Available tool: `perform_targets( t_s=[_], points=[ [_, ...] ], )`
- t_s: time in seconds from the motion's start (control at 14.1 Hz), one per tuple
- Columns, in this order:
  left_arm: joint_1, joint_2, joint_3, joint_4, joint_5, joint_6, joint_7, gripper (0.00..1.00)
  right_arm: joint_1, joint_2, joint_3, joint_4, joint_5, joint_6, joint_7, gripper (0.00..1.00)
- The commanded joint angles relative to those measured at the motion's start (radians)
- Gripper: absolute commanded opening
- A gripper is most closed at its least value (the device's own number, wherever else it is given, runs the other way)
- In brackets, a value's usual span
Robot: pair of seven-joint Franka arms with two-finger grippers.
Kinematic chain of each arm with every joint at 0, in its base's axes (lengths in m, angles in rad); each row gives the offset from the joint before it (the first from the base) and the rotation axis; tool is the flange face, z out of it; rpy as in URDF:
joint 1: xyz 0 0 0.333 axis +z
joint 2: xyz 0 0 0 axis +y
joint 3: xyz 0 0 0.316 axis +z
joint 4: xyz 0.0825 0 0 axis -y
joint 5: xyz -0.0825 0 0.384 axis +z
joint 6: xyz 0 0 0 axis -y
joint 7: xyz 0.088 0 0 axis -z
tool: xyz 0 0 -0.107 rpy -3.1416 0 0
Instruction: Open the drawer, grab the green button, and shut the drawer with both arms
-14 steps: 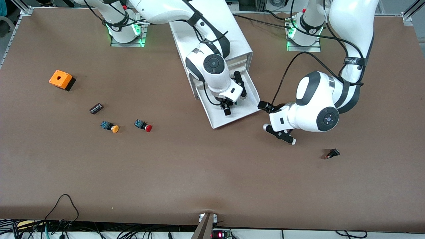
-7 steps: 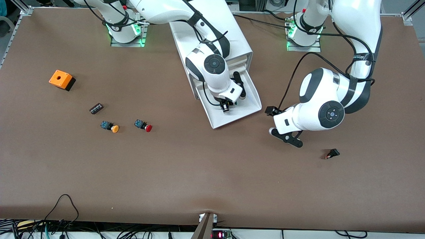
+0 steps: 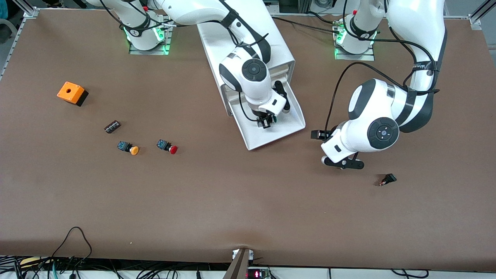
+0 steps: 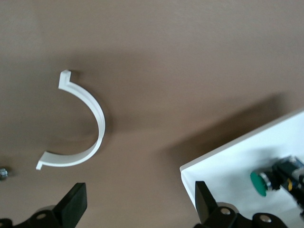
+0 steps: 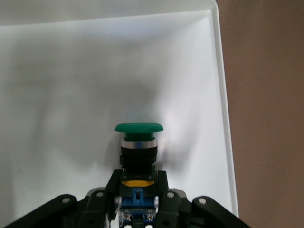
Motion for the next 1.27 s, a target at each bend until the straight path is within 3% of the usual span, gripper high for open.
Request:
perform_targets(
  t_s=[0.0,0.5,0.85,1.06,1.2],
  points=[
    [0.0,-0.007,0.002,0.009,0.029,-0.023,-0.088,1.0,0.026,-0.016,-0.021,-0.006,-0.011,-0.013,0.009,0.33],
    [0.02,0.017,0.01,0.066,0.026,-0.055,-0.096,1.0,0.029,-0.068,-0.049,0.007,-0.031,-0.084,0.009,0.26],
    [0.017,0.02,0.01,0.064,0.032,-0.05,-0.095,1.0,0.013,-0.138,-0.144,0.005,-0.02,-0.127,0.014,0.26],
    [-0.005,0.075,-0.004,0.063,0.199,-0.041,-0.102,1.0,-0.002,-0.145,-0.208,-0.001,-0.023,-0.125,0.128,0.26],
    [-0.015,0.088,-0.004,0.063,0.19,-0.032,-0.115,1.0,-0.036,-0.145,-0.225,-0.004,-0.023,-0.124,0.223,0.26]
  ],
)
